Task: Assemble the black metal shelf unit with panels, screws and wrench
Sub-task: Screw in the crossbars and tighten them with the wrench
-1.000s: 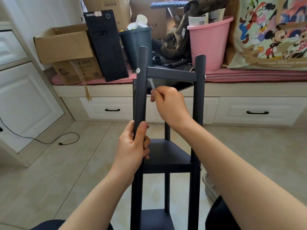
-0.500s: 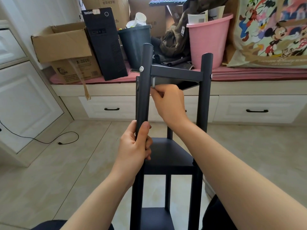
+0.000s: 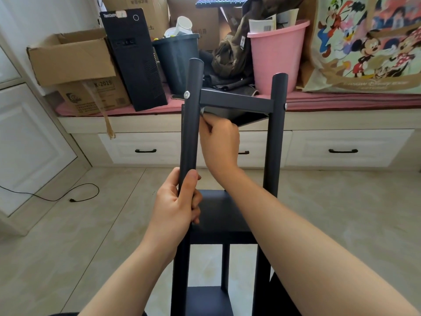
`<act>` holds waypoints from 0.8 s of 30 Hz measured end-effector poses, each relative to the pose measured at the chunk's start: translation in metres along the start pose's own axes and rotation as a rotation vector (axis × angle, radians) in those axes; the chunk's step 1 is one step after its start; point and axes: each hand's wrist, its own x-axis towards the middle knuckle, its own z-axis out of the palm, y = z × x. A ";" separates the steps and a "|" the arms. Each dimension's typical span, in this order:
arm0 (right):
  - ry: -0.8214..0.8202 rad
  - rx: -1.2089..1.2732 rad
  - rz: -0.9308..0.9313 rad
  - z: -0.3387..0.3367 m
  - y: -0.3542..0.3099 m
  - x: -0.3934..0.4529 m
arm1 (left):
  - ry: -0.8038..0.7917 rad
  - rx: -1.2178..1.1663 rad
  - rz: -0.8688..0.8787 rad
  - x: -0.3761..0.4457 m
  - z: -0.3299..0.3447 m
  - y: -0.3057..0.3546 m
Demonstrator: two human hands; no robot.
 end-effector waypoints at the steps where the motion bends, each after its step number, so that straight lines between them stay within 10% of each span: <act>1: -0.001 0.000 -0.002 0.001 0.000 0.000 | 0.000 -0.001 -0.001 0.000 0.000 0.000; 24: -0.266 -0.085 -0.042 -0.048 0.005 0.004 | 0.012 0.044 0.017 0.007 0.008 0.001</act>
